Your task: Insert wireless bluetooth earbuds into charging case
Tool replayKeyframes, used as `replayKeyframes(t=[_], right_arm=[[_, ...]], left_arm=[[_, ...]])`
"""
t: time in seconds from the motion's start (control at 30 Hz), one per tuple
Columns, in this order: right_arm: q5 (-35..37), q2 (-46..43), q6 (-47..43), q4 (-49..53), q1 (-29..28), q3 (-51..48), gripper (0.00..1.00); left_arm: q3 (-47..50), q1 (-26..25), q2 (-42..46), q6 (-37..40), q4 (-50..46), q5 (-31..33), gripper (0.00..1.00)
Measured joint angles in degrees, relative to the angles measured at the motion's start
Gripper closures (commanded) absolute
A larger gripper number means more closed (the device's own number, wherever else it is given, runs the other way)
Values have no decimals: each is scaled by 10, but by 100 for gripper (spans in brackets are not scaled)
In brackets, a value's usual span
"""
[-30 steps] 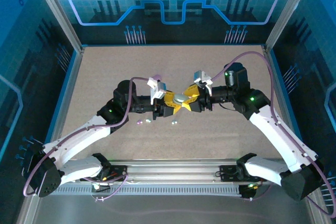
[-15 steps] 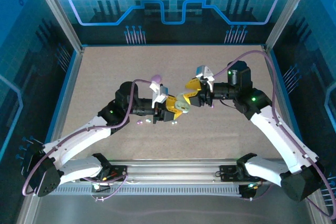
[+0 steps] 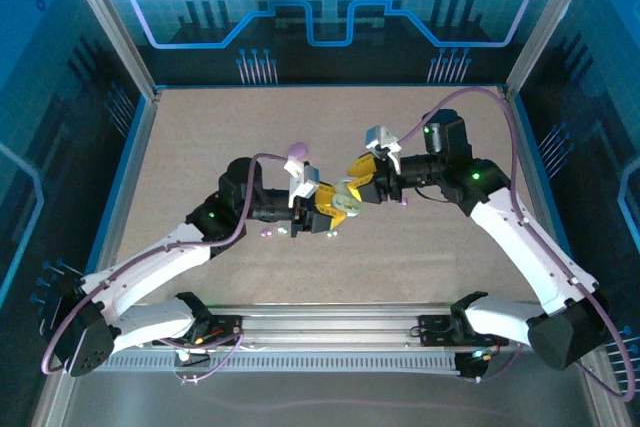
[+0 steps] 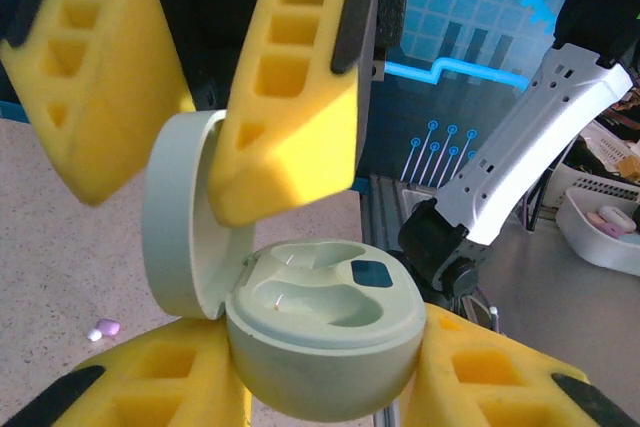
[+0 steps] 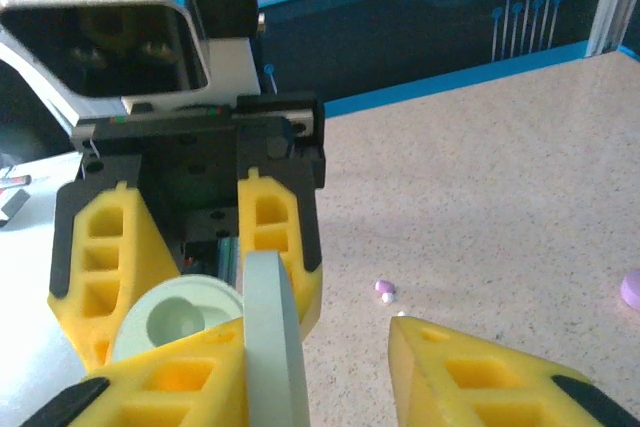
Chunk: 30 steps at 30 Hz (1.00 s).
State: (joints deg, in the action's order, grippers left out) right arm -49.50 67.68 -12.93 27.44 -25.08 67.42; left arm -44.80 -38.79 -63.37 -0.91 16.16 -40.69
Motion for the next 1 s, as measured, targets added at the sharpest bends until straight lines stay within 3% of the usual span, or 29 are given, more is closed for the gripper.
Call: replayKeyframes(t=[0.13,0.37,0.7,1.0], right_arm=[[-6,2,-9,14,0,2,82],[-4,-1,-17,16,-1,5,92],[31,-16,-17,14,-18,5,94],[61,-25,-17,1,-35,5,92]], left_arm=[[0,0,1,0,2,5,71],[1,0,1,-3,9,9,66],[4,-1,1,-7,24,9,47],[4,-3,-1,-17,26,10,37]])
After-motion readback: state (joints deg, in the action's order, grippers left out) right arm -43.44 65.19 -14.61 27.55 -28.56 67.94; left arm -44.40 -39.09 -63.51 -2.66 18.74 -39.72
